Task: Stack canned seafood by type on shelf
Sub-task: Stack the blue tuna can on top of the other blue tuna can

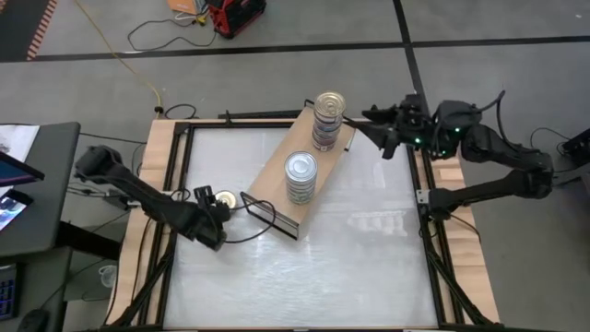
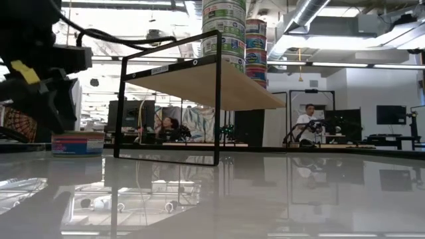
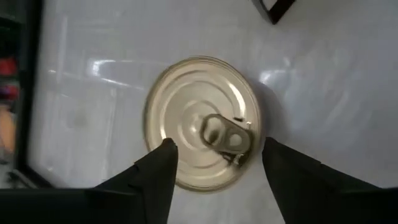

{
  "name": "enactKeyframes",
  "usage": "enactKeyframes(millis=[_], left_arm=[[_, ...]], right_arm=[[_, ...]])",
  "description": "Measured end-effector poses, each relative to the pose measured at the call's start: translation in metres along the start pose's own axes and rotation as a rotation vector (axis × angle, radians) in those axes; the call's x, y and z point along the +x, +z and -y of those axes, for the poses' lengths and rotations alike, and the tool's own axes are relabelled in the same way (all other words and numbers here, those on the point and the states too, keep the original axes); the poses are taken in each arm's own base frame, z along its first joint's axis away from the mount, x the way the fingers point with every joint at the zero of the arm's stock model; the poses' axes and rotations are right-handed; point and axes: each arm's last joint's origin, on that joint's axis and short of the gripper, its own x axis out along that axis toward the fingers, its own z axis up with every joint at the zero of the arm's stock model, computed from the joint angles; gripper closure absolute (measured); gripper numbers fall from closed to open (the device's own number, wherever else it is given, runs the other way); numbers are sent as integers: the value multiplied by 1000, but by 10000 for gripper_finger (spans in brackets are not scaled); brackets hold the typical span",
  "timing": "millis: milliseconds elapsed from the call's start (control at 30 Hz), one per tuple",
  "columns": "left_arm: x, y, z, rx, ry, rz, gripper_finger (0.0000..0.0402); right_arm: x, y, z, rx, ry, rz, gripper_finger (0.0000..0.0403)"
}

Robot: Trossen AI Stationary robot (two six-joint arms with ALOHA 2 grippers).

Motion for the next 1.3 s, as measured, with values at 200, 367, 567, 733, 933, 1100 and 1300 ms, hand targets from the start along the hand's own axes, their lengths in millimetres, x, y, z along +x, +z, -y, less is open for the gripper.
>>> enactKeyframes(millis=[200, 367, 567, 733, 933, 1100, 1300], left_arm=[[8, -3, 11, 86, 29, 8, 215], [13, -6, 16, 120, 58, 3, 250], [19, -5, 23, 126, 53, -8, 282], [14, -3, 22, 67, 0, 0, 293], [3, -3, 20, 24, -166, 38, 307], [-1, -3, 16, -72, -200, 46, 314], [-1, -2, 19, -42, -235, 50, 315]], right_arm=[[-1, 0, -1, 48, 4, -1, 92], [-1, -2, -4, 67, 15, -6, 92], [-2, -2, -7, 68, 0, 7, 92], [-2, -3, -7, 84, 2, 6, 92], [-2, -3, -8, 84, 10, 2, 92], [-3, -4, -11, 77, 26, -6, 92], [-4, -5, -13, 77, 32, -9, 92]])
